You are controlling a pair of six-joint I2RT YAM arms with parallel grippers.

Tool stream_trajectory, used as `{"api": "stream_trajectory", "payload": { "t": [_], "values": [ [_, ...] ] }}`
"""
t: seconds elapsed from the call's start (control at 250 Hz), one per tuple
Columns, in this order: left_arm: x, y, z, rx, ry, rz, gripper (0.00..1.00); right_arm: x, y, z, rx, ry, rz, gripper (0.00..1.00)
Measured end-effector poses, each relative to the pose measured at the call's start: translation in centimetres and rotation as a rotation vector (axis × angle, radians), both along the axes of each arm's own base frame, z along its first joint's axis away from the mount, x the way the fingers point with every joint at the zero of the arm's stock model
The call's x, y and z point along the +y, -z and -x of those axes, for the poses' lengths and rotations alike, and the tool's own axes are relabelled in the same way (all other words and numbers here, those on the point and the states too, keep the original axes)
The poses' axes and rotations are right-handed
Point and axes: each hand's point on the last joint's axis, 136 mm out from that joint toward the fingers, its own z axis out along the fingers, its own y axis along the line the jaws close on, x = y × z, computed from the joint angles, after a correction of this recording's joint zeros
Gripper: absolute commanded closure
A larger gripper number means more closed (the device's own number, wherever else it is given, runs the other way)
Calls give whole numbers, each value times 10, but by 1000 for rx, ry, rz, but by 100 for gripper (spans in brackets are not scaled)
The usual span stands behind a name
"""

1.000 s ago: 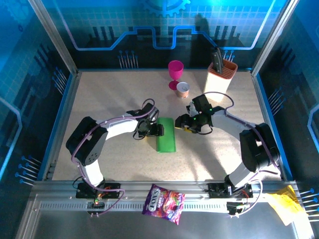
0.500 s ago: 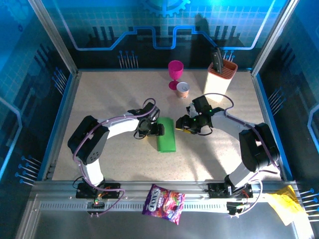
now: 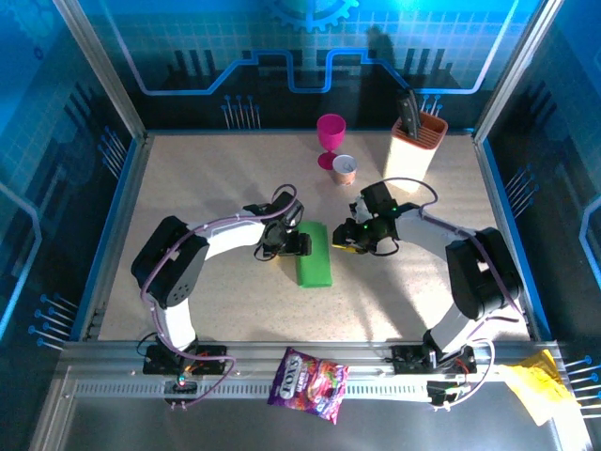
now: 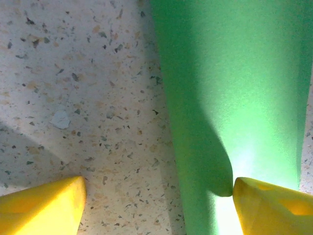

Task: Fold a paper plane with a square sheet of paper (pick it up from the middle)
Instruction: First fold the square sheet of paper in half at the center of the table.

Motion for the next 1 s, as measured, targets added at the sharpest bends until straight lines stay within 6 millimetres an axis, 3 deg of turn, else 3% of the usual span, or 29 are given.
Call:
{"api": "stream_trajectory", "payload": {
  "t": [0.38,0.879,1.003],
  "values": [
    [-2,0,0,-2,32,-2,20,1,10,2,26,-3,11,76],
    [-2,2,1,1,58,-11,20,-3,12,-3,31,51,40,76],
    [-2,2,0,3,58,-12,20,0,11,-5,25,59,29,82]
  ]
}}
